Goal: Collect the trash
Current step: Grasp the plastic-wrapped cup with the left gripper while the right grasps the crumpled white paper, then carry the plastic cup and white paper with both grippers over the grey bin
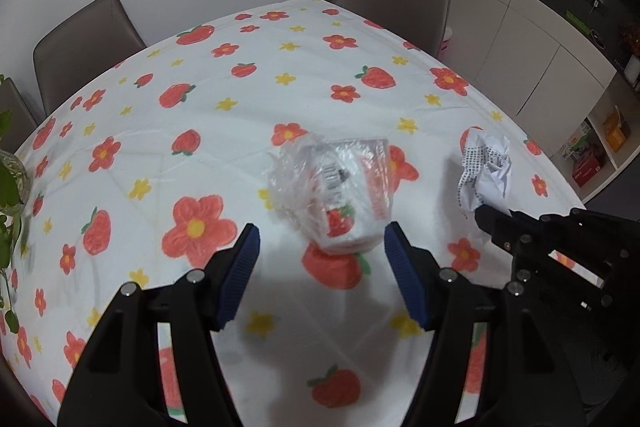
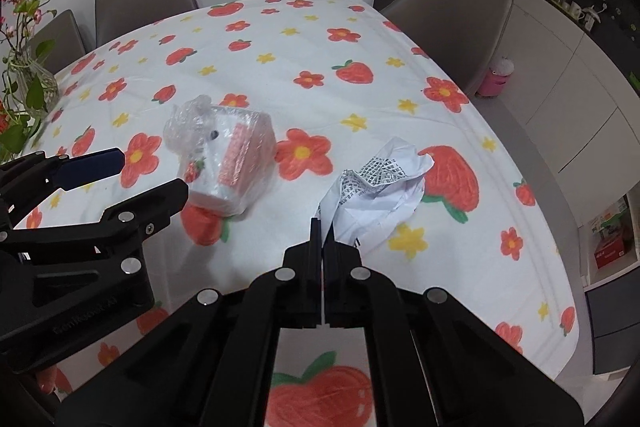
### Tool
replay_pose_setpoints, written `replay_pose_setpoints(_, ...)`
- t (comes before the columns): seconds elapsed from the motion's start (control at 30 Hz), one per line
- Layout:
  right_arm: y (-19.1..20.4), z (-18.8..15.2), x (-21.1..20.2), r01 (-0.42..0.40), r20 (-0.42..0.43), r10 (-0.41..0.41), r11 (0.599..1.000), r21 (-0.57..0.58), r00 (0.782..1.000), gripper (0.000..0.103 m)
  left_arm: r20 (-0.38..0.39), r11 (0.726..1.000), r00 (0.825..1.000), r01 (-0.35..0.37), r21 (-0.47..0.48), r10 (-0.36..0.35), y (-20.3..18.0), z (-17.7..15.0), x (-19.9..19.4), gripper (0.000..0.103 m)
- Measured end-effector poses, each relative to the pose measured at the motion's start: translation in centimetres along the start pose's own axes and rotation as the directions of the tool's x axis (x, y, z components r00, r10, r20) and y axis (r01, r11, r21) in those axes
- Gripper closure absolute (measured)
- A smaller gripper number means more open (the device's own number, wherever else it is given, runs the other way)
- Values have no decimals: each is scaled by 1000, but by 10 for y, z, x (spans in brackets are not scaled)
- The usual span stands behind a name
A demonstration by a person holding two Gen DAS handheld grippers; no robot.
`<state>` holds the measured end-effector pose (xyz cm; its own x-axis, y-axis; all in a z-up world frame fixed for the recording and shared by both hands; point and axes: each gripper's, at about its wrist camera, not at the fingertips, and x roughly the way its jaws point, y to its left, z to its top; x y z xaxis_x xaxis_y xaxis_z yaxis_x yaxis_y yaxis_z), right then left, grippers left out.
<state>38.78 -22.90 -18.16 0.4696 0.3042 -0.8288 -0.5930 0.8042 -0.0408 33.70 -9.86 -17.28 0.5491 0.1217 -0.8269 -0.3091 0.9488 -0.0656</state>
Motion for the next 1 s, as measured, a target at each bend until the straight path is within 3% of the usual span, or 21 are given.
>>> replay_pose_setpoints(0.47,-20,17,28,-1,-24,1,1000,-22,1000,103,-41,1000,999,-23,-7,22,-16,16,49,38)
replay_pose_setpoints(0.63,-17,15,33,-10,-40,9,1000,-23,999,103,-49,999,998,-30,-11,30,-14,17,57,56)
replay_pose_setpoints(1.0,-8,15,24,-14,-33,14,1000,-14,999,103,-24,998,999,-25,-52,24,1,14,39,59)
